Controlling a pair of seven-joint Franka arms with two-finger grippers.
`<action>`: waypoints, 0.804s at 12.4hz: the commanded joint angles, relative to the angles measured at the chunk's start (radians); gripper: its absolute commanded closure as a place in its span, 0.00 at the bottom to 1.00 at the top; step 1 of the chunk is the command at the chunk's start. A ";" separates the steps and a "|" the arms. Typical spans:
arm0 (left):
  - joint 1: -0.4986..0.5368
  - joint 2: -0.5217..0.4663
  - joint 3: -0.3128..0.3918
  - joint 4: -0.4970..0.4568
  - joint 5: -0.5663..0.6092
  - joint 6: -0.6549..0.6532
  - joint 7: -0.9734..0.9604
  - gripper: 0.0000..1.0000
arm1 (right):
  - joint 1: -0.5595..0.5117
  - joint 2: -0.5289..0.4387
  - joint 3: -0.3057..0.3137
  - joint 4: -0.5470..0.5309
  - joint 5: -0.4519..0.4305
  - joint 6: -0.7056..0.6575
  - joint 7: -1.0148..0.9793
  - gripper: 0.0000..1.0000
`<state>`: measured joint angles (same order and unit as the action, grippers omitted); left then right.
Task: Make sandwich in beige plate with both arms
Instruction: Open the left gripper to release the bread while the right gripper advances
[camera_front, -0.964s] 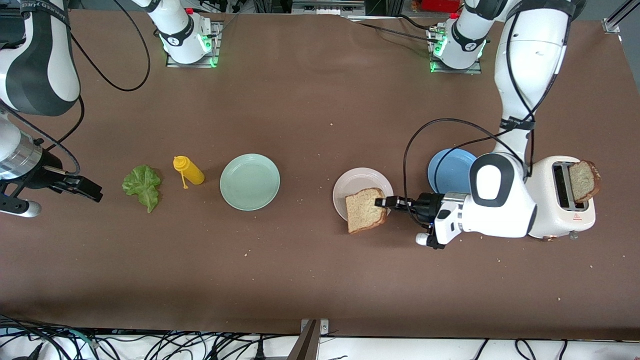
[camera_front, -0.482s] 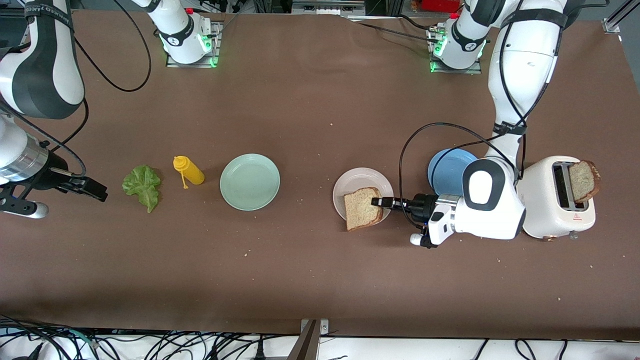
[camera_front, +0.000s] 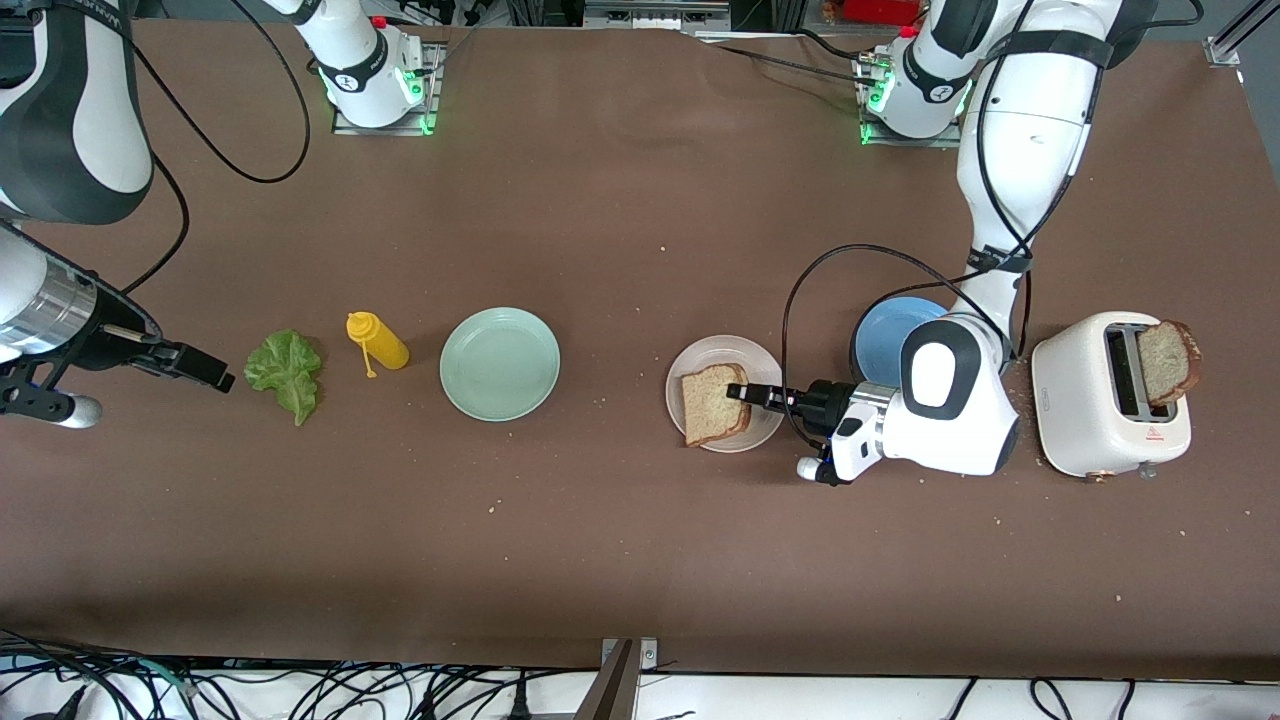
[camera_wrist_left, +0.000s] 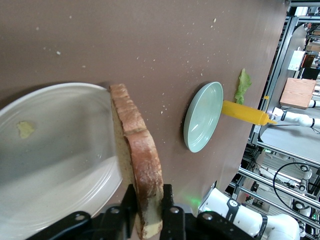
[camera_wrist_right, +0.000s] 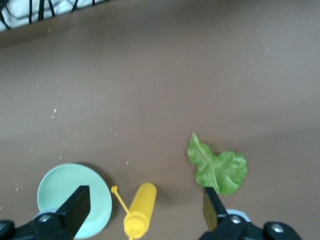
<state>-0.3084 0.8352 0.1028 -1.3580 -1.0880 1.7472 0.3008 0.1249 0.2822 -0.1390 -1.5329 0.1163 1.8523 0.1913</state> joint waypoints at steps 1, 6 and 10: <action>-0.003 -0.004 0.012 -0.026 -0.027 -0.018 0.024 0.00 | 0.004 -0.015 0.004 -0.015 0.016 -0.064 -0.024 0.00; 0.018 -0.013 0.015 -0.026 0.066 -0.021 0.005 0.00 | 0.002 -0.034 -0.002 -0.064 0.005 -0.064 -0.079 0.00; 0.063 -0.027 0.020 -0.026 0.155 -0.075 -0.038 0.00 | 0.004 -0.037 0.001 -0.081 0.005 -0.058 -0.082 0.00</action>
<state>-0.2593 0.8349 0.1239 -1.3749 -0.9846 1.6979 0.2919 0.1283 0.2751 -0.1387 -1.5787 0.1164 1.7912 0.1304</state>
